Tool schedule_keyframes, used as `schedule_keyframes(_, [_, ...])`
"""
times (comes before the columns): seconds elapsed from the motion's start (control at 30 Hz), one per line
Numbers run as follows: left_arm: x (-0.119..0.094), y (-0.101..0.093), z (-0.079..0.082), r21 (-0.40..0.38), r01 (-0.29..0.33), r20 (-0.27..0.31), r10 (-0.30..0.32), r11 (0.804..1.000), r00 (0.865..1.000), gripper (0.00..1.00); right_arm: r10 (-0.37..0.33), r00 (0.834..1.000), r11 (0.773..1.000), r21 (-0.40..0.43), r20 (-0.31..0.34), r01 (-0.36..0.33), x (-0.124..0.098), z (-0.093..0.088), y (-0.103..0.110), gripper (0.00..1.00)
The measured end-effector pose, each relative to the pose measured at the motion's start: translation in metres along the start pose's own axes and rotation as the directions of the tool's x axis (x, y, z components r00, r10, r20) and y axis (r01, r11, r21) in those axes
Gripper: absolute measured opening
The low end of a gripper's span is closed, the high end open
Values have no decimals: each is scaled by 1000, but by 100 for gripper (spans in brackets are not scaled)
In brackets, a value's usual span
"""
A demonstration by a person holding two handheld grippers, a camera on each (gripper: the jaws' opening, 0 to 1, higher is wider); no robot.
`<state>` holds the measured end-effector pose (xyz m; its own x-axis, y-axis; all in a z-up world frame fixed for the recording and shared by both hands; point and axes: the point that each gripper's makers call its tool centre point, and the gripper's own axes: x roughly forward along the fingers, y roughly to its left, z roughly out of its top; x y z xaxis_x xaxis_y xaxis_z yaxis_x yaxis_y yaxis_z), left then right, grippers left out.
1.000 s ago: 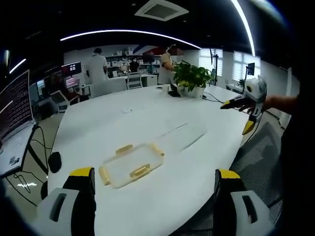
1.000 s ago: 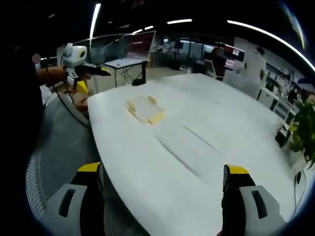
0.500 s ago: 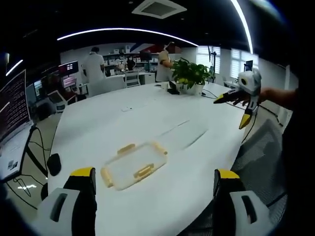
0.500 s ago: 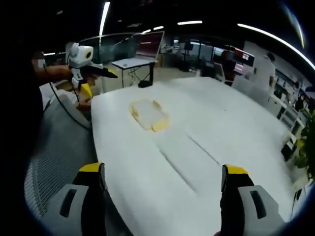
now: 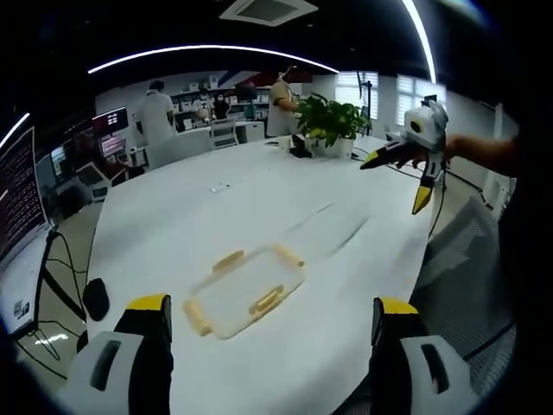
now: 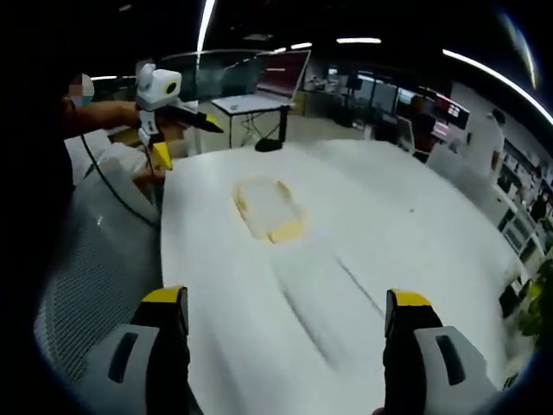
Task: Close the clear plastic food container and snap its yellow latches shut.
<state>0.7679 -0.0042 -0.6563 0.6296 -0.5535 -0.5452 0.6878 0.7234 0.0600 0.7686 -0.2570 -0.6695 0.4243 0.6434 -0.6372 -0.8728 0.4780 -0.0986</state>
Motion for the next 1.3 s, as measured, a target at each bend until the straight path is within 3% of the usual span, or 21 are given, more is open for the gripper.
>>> schedule_keyframes(0.33, [12,15,-5,61,31,-40,-29,998,999,90,56,998,996,-71,-22,-57,23,13,-2,89])
schedule_keyframes(0.83, [32,38,-26,123,113,-106,-100,986,989,82,116,989,980,-154,-96,-129,64,24,-11,84])
schedule_keyframes(1.3, [50,60,-42,225,197,-183,-157,954,970,75,160,979,966,-185,-127,-182,101,38,-18,80])
